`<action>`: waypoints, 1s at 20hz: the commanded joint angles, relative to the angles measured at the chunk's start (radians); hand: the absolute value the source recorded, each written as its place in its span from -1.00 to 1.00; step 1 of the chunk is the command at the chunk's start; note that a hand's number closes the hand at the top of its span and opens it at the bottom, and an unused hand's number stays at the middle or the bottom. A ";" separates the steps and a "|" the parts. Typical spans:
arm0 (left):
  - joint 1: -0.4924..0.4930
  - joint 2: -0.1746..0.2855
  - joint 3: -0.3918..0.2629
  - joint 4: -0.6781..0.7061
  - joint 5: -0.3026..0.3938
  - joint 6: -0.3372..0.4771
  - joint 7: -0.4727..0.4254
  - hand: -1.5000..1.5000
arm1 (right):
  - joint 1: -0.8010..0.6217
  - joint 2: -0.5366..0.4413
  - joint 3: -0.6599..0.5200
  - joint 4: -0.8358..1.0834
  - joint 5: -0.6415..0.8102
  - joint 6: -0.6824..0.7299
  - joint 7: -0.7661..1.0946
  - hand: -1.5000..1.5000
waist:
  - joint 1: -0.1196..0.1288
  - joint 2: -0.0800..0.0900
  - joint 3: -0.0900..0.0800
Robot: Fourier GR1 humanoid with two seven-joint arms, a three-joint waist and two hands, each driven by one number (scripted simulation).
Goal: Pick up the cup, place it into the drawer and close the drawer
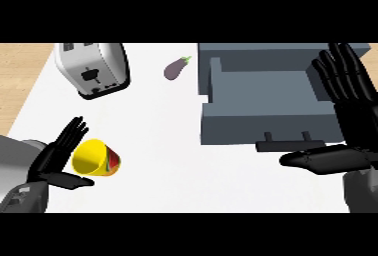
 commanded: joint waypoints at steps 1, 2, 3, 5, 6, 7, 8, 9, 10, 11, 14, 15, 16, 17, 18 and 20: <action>-0.004 0.021 -0.013 0.135 -0.043 -0.077 -0.202 -1.00 | 0.035 0.010 0.016 -0.033 0.001 0.006 0.002 -1.00 | -0.003 0.000 0.000; -0.052 0.004 -0.006 0.174 -0.041 -0.051 -0.183 -1.00 | -0.001 0.004 0.003 -0.046 -0.019 -0.004 0.041 -1.00 | -0.009 0.002 -0.001; -0.069 -0.029 -0.017 0.165 -0.050 -0.010 -0.185 -1.00 | -0.027 -0.008 -0.022 0.043 -0.015 0.016 -0.033 -1.00 | -0.003 0.003 0.000; -0.047 0.002 -0.012 0.182 -0.045 -0.057 -0.239 -1.00 | -0.013 -0.004 -0.003 0.007 0.001 0.006 -0.005 -1.00 | -0.007 0.004 -0.002; -0.042 0.012 -0.013 0.183 -0.045 -0.066 -0.249 -1.00 | 0.037 0.021 0.027 -0.030 0.030 -0.010 -0.013 -1.00 | -0.007 0.001 -0.001; -0.053 -0.029 -0.023 0.190 -0.056 -0.017 -0.252 -1.00 | -0.001 0.001 -0.005 0.007 0.004 0.001 -0.006 -1.00 | -0.003 0.001 -0.001; -0.053 -0.073 -0.027 0.193 -0.059 0.025 -0.268 -1.00 | -0.012 -0.007 -0.001 -0.004 -0.013 0.020 -0.007 -1.00 | -0.009 0.004 -0.002; -0.062 -0.010 -0.011 0.210 -0.045 -0.043 -0.274 -1.00 | -0.018 -0.025 -0.021 -0.021 -0.037 0.021 0.047 -1.00 | -0.018 0.006 -0.003; -0.064 -0.011 -0.021 0.228 -0.060 -0.028 -0.285 -1.00 | -0.017 -0.018 -0.032 0.034 -0.050 0.039 -0.015 -1.00 | -0.012 0.007 -0.002; -0.041 -0.039 -0.029 0.234 -0.069 0.000 -0.315 -1.00 | 0.002 -0.017 -0.014 -0.018 -0.027 0.028 0.005 -1.00 | -0.015 0.005 -0.003; -0.070 -0.039 -0.029 0.241 -0.068 -0.010 -0.321 -1.00 | -0.011 -0.013 -0.008 -0.024 -0.020 0.012 0.036 -1.00 | -0.012 0.004 -0.003; -0.099 -0.045 -0.033 0.249 -0.072 -0.006 -0.297 -1.00 | -0.025 -0.015 -0.028 0.014 -0.023 0.010 0.012 -1.00 | -0.009 0.004 -0.002; -0.108 -0.051 -0.029 0.263 -0.072 0.013 -0.300 -1.00 | 0.009 -0.002 -0.007 -0.014 -0.017 0.015 0.005 -1.00 | -0.015 0.005 -0.002; -0.103 -0.003 -0.031 0.260 -0.070 -0.055 -0.303 -1.00 | -0.038 -0.007 0.008 -0.024 -0.004 -0.004 0.061 -1.00 | -0.012 0.006 -0.003; -0.134 -0.075 -0.037 0.255 -0.076 0.025 -0.287 -1.00 | -0.064 -0.008 -0.008 0.048 -0.001 0.003 0.013 -1.00 | -0.006 0.007 -0.002; -0.122 -0.053 -0.042 0.270 -0.082 -0.008 -0.304 -1.00 | -0.015 -0.007 0.002 -0.017 -0.003 0.004 0.040 -1.00 | -0.014 0.004 -0.002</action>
